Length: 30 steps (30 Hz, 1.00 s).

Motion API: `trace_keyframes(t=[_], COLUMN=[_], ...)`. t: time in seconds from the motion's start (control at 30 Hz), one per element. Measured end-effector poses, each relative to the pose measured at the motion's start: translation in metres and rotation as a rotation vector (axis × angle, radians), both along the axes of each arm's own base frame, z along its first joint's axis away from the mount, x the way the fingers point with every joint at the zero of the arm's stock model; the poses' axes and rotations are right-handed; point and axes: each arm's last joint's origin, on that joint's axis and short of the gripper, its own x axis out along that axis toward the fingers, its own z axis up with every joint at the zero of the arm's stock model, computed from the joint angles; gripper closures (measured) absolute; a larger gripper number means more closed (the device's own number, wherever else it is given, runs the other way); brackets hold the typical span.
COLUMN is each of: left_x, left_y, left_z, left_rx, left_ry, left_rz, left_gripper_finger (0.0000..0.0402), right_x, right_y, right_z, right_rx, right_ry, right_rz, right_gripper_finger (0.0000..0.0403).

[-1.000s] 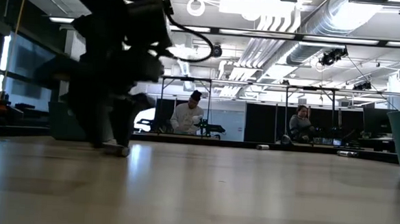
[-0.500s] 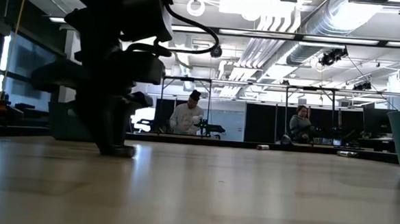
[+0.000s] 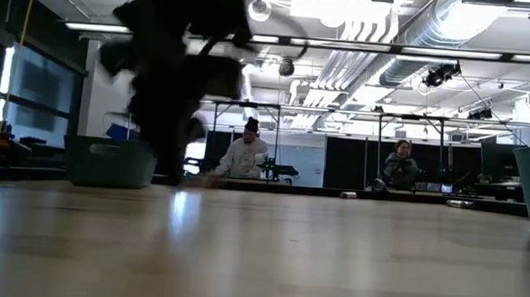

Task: Sort batteries
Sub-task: Put the silver battery into the green bin

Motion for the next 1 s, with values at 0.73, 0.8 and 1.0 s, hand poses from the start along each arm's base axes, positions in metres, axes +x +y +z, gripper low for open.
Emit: trace_keyframes(t=[0.73,0.8,1.0], left_x=[0.200,0.214,0.236], left_y=[0.038,0.032,0.010], left_z=[0.167,0.149,0.106], left_rx=[0.187,0.191,0.164], left_ry=[-0.736,-0.815,-0.928], left_rz=[-0.098,-0.123,-0.171], left_gripper_finger=[0.0369,0.0369,0.0369], right_x=[-0.022,-0.024,-0.024], right_y=[-0.039,-0.042,-0.043], right_z=[0.160,0.165,0.166], right_rx=[-0.493,-0.538,-0.589], right_ry=[-0.581,-0.602,-0.607], right_rz=[0.147,0.128,0.102], right_gripper_finger=[0.0192,0.0192,0.0192])
